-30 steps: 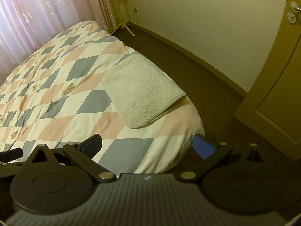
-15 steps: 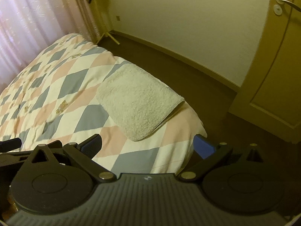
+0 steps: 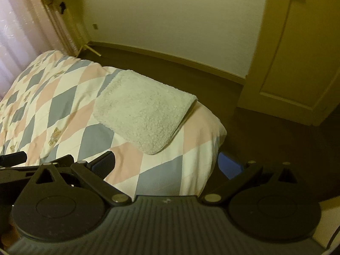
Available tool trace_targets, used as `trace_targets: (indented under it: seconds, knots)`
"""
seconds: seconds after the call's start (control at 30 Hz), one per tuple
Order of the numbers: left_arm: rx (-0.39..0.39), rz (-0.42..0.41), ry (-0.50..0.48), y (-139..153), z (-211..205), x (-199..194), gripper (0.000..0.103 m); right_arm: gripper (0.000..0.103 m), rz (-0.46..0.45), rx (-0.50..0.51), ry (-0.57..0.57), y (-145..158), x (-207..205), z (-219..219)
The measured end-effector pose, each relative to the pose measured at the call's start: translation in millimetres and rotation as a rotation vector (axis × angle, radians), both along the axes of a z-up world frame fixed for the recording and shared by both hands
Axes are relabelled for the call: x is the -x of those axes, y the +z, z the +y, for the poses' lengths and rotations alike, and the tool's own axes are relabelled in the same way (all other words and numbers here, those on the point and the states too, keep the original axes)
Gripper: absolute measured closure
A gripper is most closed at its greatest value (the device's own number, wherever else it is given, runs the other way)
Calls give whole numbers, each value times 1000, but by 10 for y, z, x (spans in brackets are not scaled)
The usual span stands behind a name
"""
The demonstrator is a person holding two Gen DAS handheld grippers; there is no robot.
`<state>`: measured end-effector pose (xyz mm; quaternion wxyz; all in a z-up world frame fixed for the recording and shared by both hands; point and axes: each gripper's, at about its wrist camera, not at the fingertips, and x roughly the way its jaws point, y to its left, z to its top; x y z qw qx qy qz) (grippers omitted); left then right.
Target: Fold clothes
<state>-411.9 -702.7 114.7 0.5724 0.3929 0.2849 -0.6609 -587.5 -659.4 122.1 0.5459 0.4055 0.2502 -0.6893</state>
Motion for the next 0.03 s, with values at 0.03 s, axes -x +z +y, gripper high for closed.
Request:
trace_targets:
  seconds: [0.03]
  knots:
    - [1, 1, -7, 1, -2, -7, 0, 0, 1, 1, -8, -3, -14, 12]
